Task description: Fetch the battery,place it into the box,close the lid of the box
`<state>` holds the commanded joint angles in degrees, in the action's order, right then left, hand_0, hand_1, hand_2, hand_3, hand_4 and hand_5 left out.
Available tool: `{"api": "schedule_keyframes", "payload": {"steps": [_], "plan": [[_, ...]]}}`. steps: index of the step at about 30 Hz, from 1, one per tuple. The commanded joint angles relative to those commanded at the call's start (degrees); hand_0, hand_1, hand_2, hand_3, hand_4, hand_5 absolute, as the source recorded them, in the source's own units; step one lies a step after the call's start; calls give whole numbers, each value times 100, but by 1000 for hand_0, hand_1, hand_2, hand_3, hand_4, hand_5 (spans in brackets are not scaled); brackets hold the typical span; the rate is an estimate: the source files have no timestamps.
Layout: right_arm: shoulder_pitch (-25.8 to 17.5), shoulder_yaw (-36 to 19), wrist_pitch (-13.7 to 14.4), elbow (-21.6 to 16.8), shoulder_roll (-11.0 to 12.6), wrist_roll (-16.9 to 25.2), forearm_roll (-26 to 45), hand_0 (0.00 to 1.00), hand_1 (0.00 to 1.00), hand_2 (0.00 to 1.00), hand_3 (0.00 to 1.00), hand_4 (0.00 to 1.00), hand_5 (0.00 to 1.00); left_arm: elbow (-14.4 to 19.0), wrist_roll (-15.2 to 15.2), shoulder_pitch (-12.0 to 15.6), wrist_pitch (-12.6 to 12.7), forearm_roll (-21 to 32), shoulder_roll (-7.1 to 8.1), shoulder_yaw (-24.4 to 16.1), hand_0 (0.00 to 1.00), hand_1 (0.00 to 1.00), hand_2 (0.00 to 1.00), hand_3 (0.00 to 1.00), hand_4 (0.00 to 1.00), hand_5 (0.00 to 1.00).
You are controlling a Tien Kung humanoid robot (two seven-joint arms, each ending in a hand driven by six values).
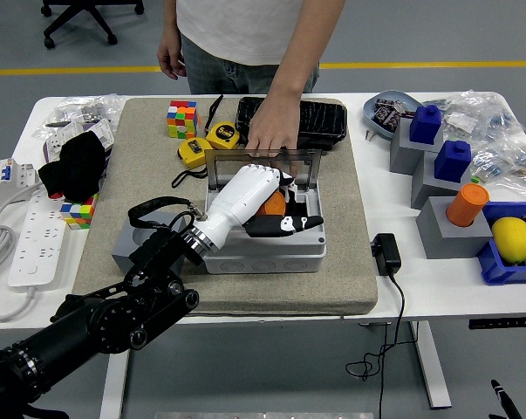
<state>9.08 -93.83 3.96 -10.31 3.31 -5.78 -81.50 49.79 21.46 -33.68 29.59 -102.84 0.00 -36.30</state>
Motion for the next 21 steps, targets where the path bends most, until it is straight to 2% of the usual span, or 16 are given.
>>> {"api": "schedule_keyframes", "payload": {"steps": [4,5,10,11,16,17,21], "plan": [[1,0,-1,0,2,-1,-11,790,693,687,762,998,998,-6,-3,3,-19,-20,0,-13,297,332,389,445,998,998],[2,2,-1,0,3,0,-9,790,690,686,761,998,998,-6,-3,2,-23,-24,0,-16,500,577,545,538,998,998],[7,-4,1,0,8,-2,-14,790,690,686,761,998,998,11,2,1,-37,-42,0,-24,500,577,545,538,998,998],[6,-4,2,0,10,-2,-13,789,690,686,760,998,998,16,6,3,-37,-39,0,-25,553,601,548,549,998,998],[-10,-16,2,0,9,-7,-25,789,690,686,760,998,998,42,4,15,-33,-61,0,-13,553,601,548,549,998,998],[-13,-16,2,0,8,-6,-24,785,690,686,760,998,998,50,4,18,-31,-67,0,-9,573,572,534,541,998,998],[-15,-11,3,0,4,2,-8,785,690,686,760,998,998,145,26,39,4,-75,0,-4,573,572,534,541,998,998]]}}
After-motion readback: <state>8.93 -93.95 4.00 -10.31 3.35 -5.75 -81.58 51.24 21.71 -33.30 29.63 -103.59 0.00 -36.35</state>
